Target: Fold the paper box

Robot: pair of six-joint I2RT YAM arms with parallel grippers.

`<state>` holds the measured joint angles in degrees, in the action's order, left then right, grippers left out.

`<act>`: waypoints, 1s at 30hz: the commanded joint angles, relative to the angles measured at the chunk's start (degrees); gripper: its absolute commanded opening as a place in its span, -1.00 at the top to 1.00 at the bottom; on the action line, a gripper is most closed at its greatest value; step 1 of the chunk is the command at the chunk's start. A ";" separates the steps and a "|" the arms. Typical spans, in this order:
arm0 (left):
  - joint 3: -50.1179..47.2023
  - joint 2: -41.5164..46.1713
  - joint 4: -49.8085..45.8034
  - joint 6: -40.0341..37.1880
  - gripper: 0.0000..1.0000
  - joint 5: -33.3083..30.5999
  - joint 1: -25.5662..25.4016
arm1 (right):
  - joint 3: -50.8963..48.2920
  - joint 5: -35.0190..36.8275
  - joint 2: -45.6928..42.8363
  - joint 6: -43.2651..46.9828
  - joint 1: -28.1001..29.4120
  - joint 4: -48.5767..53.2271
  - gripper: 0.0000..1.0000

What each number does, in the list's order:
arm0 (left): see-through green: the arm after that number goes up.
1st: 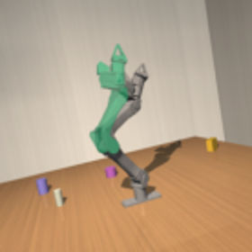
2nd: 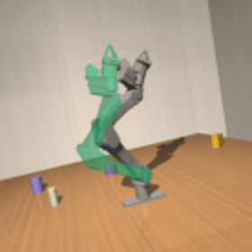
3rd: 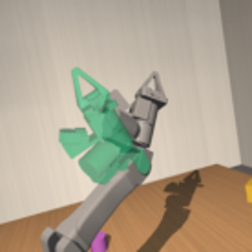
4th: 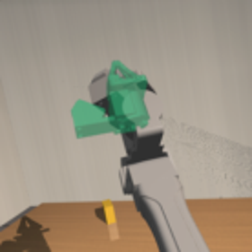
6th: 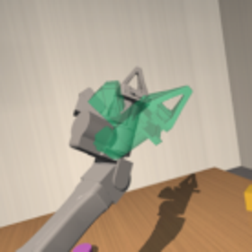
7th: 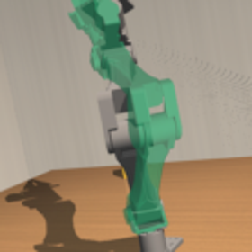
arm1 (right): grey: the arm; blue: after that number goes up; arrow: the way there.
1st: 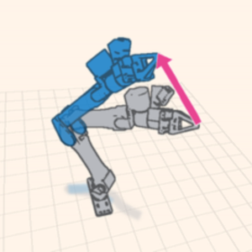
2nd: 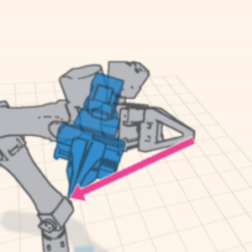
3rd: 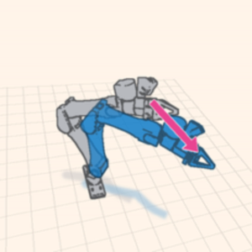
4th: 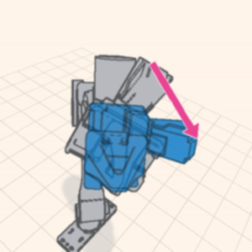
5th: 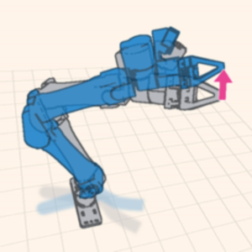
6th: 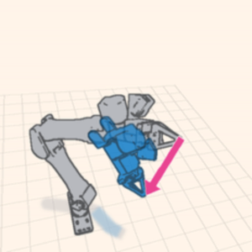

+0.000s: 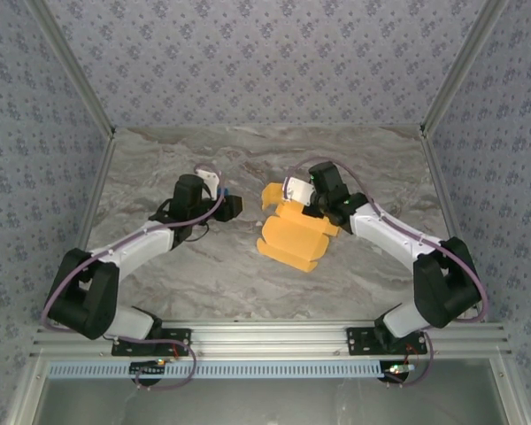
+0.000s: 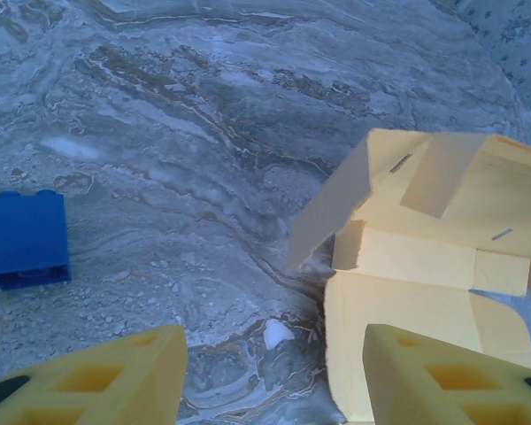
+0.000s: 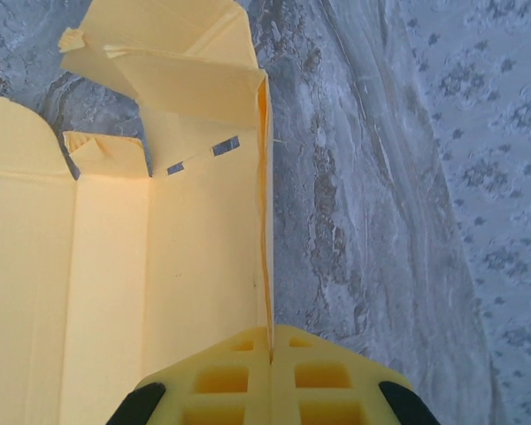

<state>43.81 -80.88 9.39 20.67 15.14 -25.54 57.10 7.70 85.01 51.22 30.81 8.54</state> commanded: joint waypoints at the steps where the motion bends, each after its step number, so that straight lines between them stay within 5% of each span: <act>1: 3.27 -3.61 -1.13 -0.84 -0.11 -1.03 0.83 | -2.73 0.57 0.49 8.85 0.75 -7.70 1.00; 15: 17.65 -21.90 -6.59 -10.96 -0.09 3.57 1.08 | -13.04 3.75 3.74 22.81 1.09 -32.10 1.00; 30: 22.00 -29.93 -5.00 -22.07 -0.03 17.22 1.04 | -16.95 4.35 4.67 27.18 1.63 -39.75 1.00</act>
<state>64.07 -110.10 3.20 2.04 26.87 -24.75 41.39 11.22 88.79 76.01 32.14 -28.08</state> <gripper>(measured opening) 0.518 0.051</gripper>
